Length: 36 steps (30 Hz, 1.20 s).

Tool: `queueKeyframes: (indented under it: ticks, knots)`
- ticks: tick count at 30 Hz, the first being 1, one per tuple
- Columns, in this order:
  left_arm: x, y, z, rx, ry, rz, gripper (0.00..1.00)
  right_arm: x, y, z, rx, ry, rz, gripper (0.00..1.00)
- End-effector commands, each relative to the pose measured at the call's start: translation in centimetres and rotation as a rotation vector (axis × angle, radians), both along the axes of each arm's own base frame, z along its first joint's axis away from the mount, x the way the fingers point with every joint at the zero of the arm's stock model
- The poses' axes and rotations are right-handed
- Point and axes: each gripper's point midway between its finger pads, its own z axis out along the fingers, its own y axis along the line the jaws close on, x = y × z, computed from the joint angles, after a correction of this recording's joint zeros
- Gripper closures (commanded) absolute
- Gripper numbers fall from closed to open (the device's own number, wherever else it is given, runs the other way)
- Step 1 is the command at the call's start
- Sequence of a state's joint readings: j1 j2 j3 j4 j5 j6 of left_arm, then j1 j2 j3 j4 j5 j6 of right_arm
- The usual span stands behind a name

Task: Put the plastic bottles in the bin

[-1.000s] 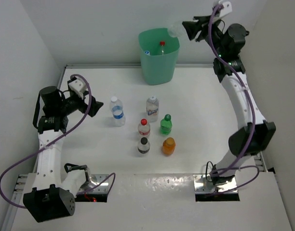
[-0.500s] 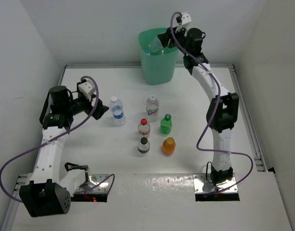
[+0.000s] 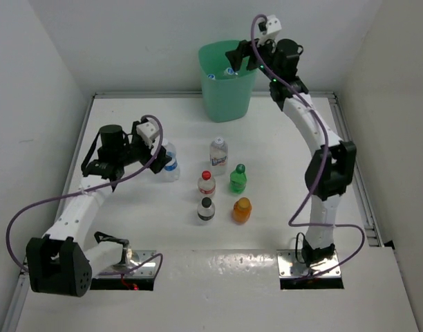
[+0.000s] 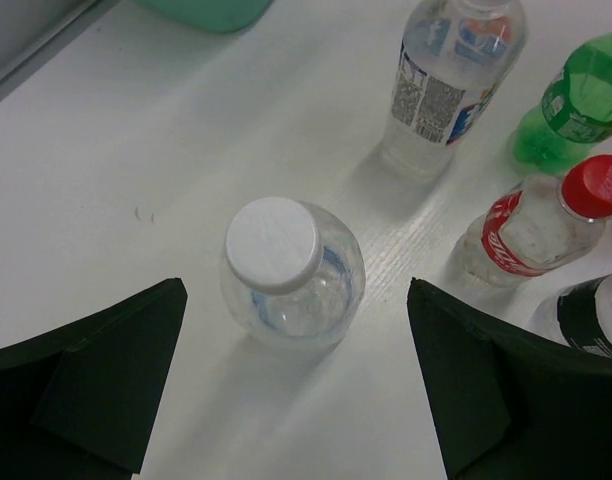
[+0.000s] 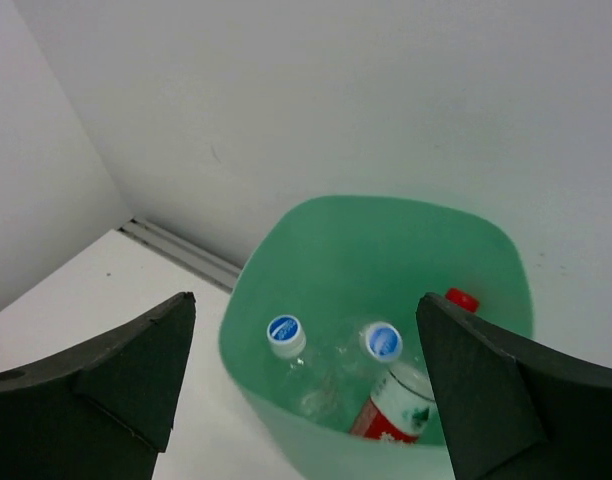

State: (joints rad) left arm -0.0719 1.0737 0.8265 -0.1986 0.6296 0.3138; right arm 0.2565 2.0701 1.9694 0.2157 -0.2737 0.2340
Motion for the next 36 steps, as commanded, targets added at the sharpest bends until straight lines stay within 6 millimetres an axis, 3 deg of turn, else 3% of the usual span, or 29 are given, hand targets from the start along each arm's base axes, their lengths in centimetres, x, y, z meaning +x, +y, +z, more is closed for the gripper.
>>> queueKeyframes:
  ticks: [1,2,4,5,6,7,8,9,10,11,12,13,15,18,19,22,23,25,26,27,28,29,30,31,32,33,34,35,36]
  knots:
    - [2.4,-0.5,0.7,-0.001,-0.078,0.029,0.0,-6.0,-3.8,10.6,0.039,-0.177,0.001,0.1]
    - [3.0,-1.0,0.4,-0.007,-0.067,0.021,0.0,-6.1,-4.2,7.8,0.027,-0.109,0.006,0.1]
    - [3.9,-0.9,-0.3,-0.019,-0.048,0.051,0.0,-9.0,-6.6,9.5,0.042,-0.091,-0.018,0.1]
    - [4.3,-0.9,-0.3,-0.021,-0.059,0.051,0.0,-10.2,-6.8,4.3,0.016,0.022,0.003,0.09]
    - [4.6,-1.2,-1.2,-0.025,-0.031,0.055,0.0,-11.1,-7.3,3.1,0.004,0.052,0.008,0.09]
    - [4.7,-1.2,-1.7,-0.022,-0.018,0.055,0.01,-12.4,-8.9,3.8,-0.012,0.027,-0.022,0.09]
    - [5.1,-1.3,-1.5,-0.024,-0.025,0.055,0.01,-14.0,-9.4,1.2,-0.023,0.085,-0.027,0.09]
    - [5.3,-1.3,-2.3,-0.02,-0.004,0.055,0.04,-14.5,-10.2,0.9,-0.03,0.091,-0.038,0.09]
    - [5.4,-1.3,-2.7,-0.019,0.005,0.055,0.08,-16.1,-10.5,2.1,-0.041,0.062,-0.038,0.09]
    - [5.5,-1.6,-2.5,-0.027,0.005,0.037,0.14,-16.6,-11.8,-0.4,-0.048,0.132,-0.067,0.09]
    - [5.8,-1.2,-2.1,-0.02,-0.012,0.041,0.29,-17.1,-12.0,-0.9,-0.054,0.142,-0.059,0.09]
    - [5.8,-1.8,-1.7,-0.033,-0.005,0.009,0.35,-18.3,-12.3,-0.7,-0.067,0.136,-0.058,0.09]
    - [5.8,-1.9,-0.5,-0.05,-0.019,-0.017,0.5,-19.5,-12.5,-3.2,-0.085,0.205,-0.04,0.09]
    - [6.5,-3.1,4.1,-0.089,-0.065,-0.032,0.65,-22.5,-12.0,-5.4,-0.134,0.313,0.031,0.09]
    - [7.5,-3.1,8.3,-0.111,-0.145,-0.017,0.65,-23.0,-12.0,-5.8,-0.159,0.322,0.046,0.09]
    - [8.4,-4.5,15.7,-0.205,-0.268,0.012,0.67,-25.2,-11.4,-7.9,-0.149,0.414,0.103,0.07]
    - [8.6,-4.7,20.9,-0.238,-0.389,0.016,0.67,-25.7,-11.2,-8.0,-0.145,0.422,0.107,0.07]
    - [9.9,-6.3,24.0,-0.267,-0.451,0.015,0.67,-26.4,-10.8,-9.4,-0.142,0.445,0.136,0.07]
    - [10.7,-6.4,25.6,-0.277,-0.489,0.048,0.67,-26.8,-10.6,-8.9,-0.141,0.42,0.14,0.07]
    - [10.7,-6.8,29.7,-0.307,-0.58,0.042,0.65,-26.8,-10.6,-9.2,-0.139,0.416,0.143,0.07]
    - [12.7,-8.5,28.4,-0.305,-0.549,0.022,0.64,-27.1,-10.3,-9.6,-0.136,0.424,0.148,0.07]
    - [13.7,-9.1,29.0,-0.312,-0.559,0.028,0.64,-27.1,-10.4,-9.2,-0.134,0.405,0.14,0.07]
    - [13.9,-9.5,32.1,-0.338,-0.629,0.025,0.64,-27.0,-10.5,-9.6,-0.12,0.421,0.111,0.07]
    - [14.5,-10.5,32.4,-0.368,-0.626,0.011,0.64,-26.9,-10.5,-9.7,-0.121,0.423,0.105,0.07]
    - [17.1,-11.2,30.6,-0.362,-0.606,0.023,0.64,-26.9,-10.5,-10.0,-0.14,0.417,0.111,0.07]
    - [17.3,-11.9,32.4,-0.388,-0.664,0.018,0.64,-27.1,-10.1,-10.1,-0.149,0.412,0.126,0.07]
    - [18.0,-13.0,32.3,-0.39,-0.679,0.016,0.64,-27.0,-10.1,-10.0,-0.16,0.404,0.129,0.07]
    - [20.0,-14.4,31.4,-0.381,-0.686,0.024,0.64,-26.9,-10.0,-9.8,-0.187,0.381,0.138,0.07]
    - [21.3,-14.5,31.1,-0.372,-0.699,0.043,0.64,-26.9,-9.9,-9.9,-0.196,0.376,0.144,0.06]
